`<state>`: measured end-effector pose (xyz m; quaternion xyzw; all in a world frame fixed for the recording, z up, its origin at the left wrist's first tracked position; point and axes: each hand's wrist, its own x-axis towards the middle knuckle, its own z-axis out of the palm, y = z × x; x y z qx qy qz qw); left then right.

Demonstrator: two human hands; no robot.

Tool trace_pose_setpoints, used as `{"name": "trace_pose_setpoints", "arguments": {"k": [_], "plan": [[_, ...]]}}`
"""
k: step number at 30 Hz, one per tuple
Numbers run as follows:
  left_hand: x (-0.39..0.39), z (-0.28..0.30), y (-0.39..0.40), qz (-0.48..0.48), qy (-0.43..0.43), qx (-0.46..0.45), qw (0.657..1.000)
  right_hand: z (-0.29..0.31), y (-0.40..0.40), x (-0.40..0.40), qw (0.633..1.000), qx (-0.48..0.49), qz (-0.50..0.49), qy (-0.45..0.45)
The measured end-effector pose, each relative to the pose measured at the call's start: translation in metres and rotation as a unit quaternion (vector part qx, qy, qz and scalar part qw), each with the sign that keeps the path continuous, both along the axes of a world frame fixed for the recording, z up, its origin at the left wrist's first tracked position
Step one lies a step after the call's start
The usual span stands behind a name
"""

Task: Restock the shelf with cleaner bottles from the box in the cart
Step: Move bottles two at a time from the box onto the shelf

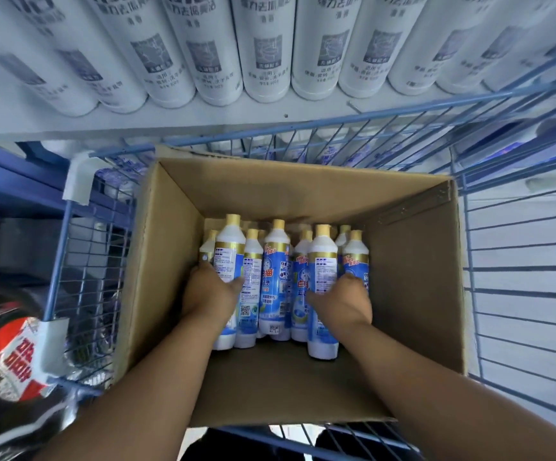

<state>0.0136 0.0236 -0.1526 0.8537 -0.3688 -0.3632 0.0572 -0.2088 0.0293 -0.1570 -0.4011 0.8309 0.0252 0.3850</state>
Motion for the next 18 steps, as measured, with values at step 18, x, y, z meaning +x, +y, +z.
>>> {"name": "trace_pose_setpoints", "arguments": {"k": [18], "plan": [[-0.065,0.296,-0.003,0.009,0.103,-0.259,0.960,0.269,-0.014,-0.039,0.951,-0.299,0.049,-0.067]]}}
